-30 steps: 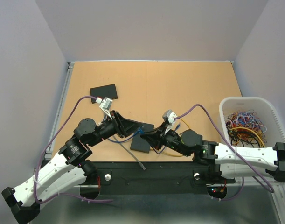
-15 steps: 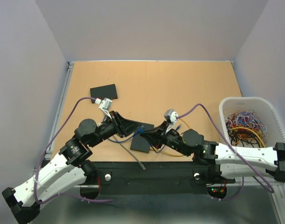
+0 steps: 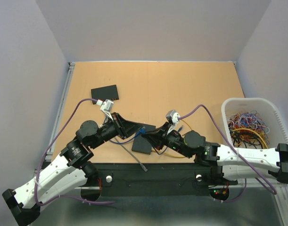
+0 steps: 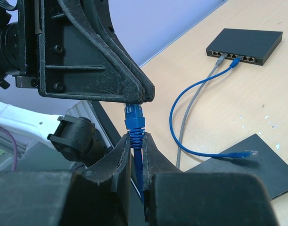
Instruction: Insert the plug into the switch port
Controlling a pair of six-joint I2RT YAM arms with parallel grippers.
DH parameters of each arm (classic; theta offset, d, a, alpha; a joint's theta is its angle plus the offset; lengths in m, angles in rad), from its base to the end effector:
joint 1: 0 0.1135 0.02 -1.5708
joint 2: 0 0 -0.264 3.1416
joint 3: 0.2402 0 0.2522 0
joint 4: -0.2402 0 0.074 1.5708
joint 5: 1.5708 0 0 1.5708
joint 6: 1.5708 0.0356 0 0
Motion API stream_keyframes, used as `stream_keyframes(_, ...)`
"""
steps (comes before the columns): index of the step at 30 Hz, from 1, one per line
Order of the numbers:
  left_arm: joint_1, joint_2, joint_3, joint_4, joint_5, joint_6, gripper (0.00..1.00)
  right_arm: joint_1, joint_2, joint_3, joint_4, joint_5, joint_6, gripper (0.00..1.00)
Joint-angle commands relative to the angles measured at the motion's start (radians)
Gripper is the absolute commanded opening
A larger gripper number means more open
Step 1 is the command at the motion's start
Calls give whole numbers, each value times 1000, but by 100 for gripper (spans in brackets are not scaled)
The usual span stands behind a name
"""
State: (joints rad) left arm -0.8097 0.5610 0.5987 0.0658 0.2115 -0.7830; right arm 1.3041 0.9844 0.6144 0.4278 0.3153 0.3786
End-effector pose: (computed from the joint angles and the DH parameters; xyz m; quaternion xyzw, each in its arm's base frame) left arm 0.0961 -0.1117 0.3344 0.0873 0.6647 -0.5774 0.4660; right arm 0.0717 0.2206 0.3070 -0.2004 0.6575 0.4637 0.5590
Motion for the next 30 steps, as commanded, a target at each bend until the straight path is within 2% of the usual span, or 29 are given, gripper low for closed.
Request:
stream_keyframes(1, 1, -1, -7, 37, 22, 13, 26, 6, -16, 48, 106, 64, 11, 0)
stream_keyframes(4, 1, 8, -7, 42, 38, 13, 32, 6, -15, 47, 111, 67, 5, 1)
stream_keyframes(8, 1, 13, -4, 43, 35, 14, 32, 6, -12, 47, 111, 73, 6, 1)
stream_keyframes(11, 1, 10, -5, 45, 29, 13, 27, 6, -13, 45, 111, 73, 8, 1)
stream_keyframes(14, 1, 8, -7, 46, 19, 8, 12, 6, -13, 41, 111, 76, 11, 1)
stream_keyframes(17, 1, 10, -2, 29, -1, -11, 2, 6, -12, 41, 94, 73, -6, 1)
stream_keyframes(19, 0, 22, 29, -53, -55, -41, 0, 6, -6, 70, 10, 96, -43, 12)
stream_keyframes(20, 0, 27, 38, -64, -69, -48, 0, 6, -3, 83, -26, 117, -53, 21)
stream_keyframes(21, 1, 33, 61, -142, -104, -59, 0, 6, 11, 99, -61, 157, -70, 25)
stream_keyframes(24, 1, 54, 88, -219, -135, -78, 0, 6, 34, 148, -153, 191, -99, 42)
stream_keyframes(30, 1, 83, 104, -241, -144, -88, 0, 6, 83, 199, -189, 171, -165, 44)
